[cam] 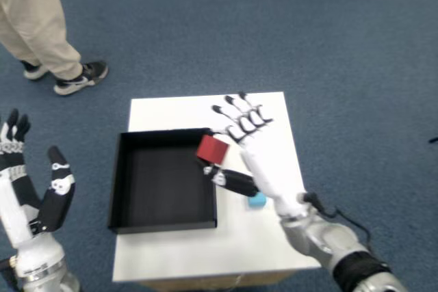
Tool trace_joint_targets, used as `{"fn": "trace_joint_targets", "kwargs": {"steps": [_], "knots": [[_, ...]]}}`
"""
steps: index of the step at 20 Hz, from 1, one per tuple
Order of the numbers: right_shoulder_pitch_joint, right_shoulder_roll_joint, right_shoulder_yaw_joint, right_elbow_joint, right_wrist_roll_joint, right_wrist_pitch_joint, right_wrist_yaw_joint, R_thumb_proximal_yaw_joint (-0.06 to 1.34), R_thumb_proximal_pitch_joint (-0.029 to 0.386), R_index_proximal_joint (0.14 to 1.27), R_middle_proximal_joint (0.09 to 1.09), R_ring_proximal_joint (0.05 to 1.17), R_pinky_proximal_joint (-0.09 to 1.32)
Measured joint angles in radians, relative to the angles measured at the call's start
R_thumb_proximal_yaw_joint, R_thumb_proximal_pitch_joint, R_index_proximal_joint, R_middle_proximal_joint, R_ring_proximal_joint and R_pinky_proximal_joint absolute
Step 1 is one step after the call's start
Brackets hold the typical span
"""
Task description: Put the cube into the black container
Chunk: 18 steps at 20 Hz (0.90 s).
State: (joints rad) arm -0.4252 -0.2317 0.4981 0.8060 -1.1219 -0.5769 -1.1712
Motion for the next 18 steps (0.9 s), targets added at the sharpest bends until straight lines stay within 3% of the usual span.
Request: {"fn": "trace_joint_targets", "kwargs": {"steps": [4,11,18], "knots": [[-0.040,0.063,0.009,0.047,0.002,0.036,0.066,1.24,0.161,1.09,0.37,0.28,0.22],[-0.130,0.067,0.191,0.161,0.122,0.092,0.127,1.24,0.166,1.09,0.38,0.28,0.21],[-0.201,0.070,0.419,0.177,0.300,0.150,0.198,1.24,0.168,1.08,0.39,0.29,0.23]]}}
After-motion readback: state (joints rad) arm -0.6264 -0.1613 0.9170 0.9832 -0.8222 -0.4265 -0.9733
